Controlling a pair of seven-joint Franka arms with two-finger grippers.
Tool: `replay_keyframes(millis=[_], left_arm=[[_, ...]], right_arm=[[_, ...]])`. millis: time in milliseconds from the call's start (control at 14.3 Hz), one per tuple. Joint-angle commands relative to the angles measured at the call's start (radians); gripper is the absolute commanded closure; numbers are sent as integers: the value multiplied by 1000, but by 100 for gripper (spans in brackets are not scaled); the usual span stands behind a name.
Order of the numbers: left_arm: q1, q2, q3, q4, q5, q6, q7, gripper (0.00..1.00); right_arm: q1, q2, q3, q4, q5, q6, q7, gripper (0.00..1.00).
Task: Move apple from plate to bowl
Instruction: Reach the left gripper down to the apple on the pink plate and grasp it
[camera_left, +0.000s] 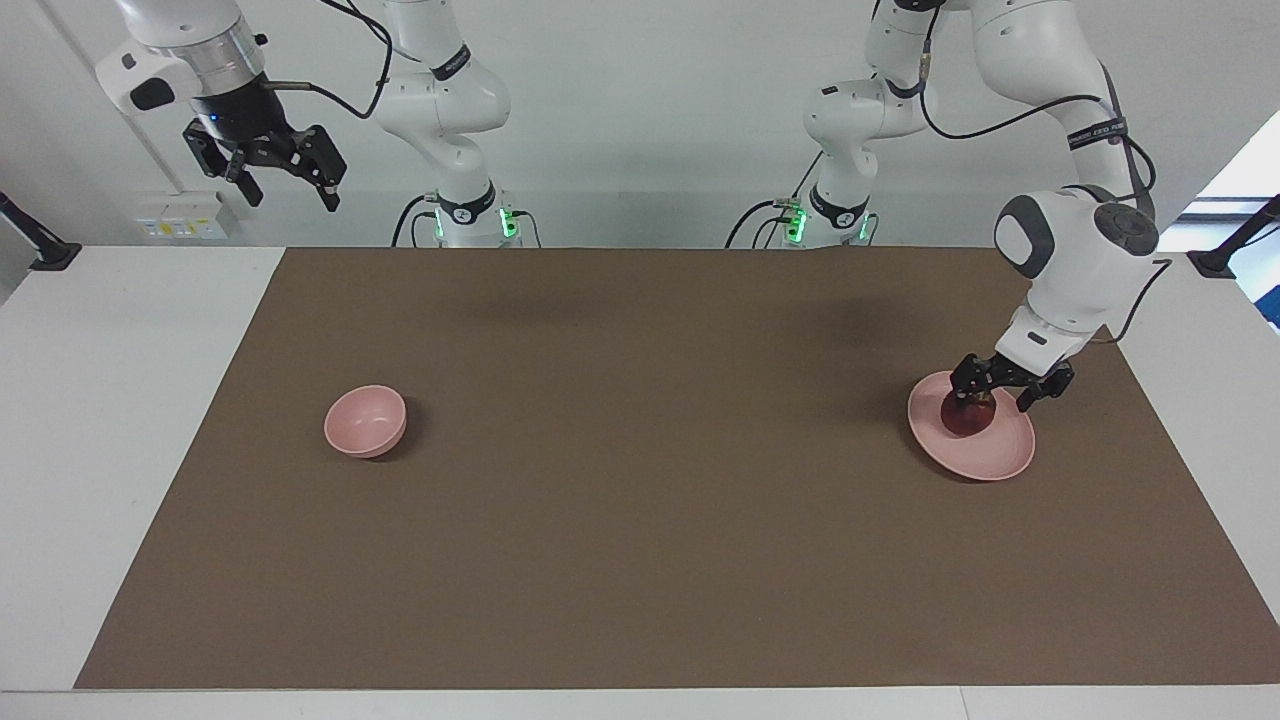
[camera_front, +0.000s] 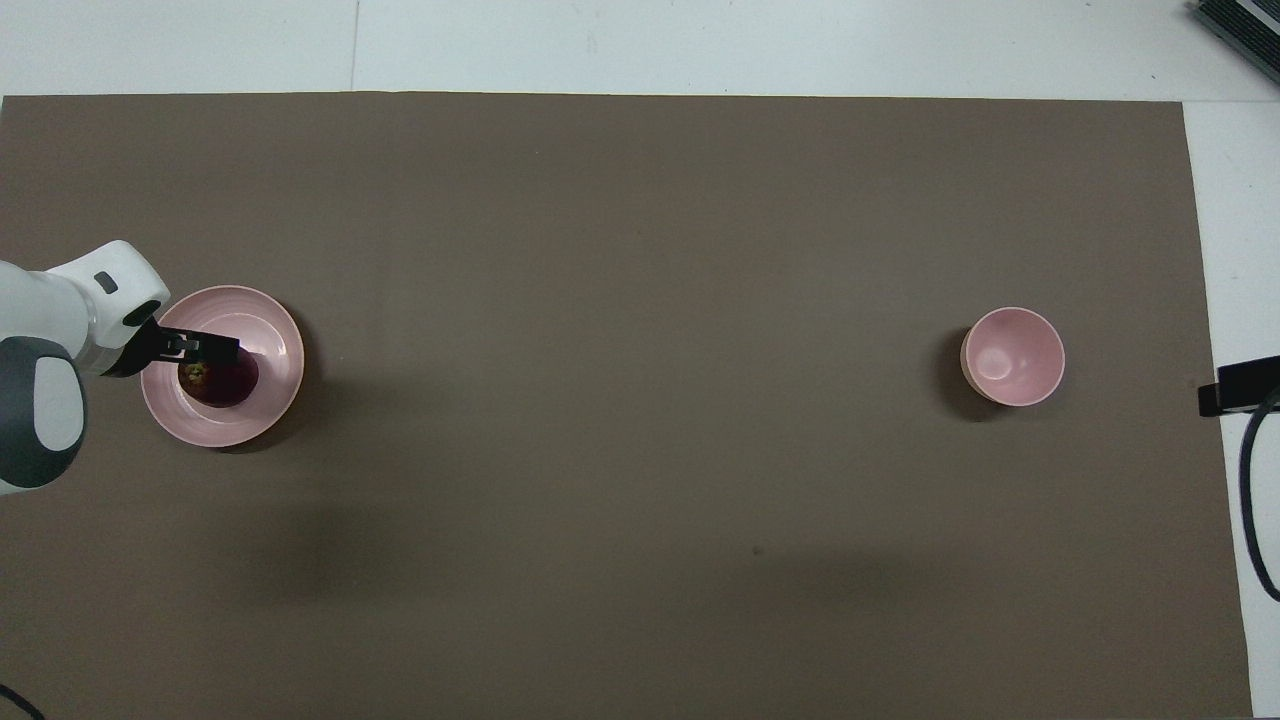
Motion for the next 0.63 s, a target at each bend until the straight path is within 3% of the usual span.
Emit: replay_keyframes(millis=[0,210,561], left_arm=[[17,-2,-7,-93,-13,111,21,0],[17,24,-7,-114,-13,216,18,0],[19,27,-7,-108,-13,218,10,4]], right_arm=[[-4,-30,3,-89,18,59,-35,0],[7,-30,4,-158,43,156,-29,0],[28,-30,4,-160,49,162,-22,0]])
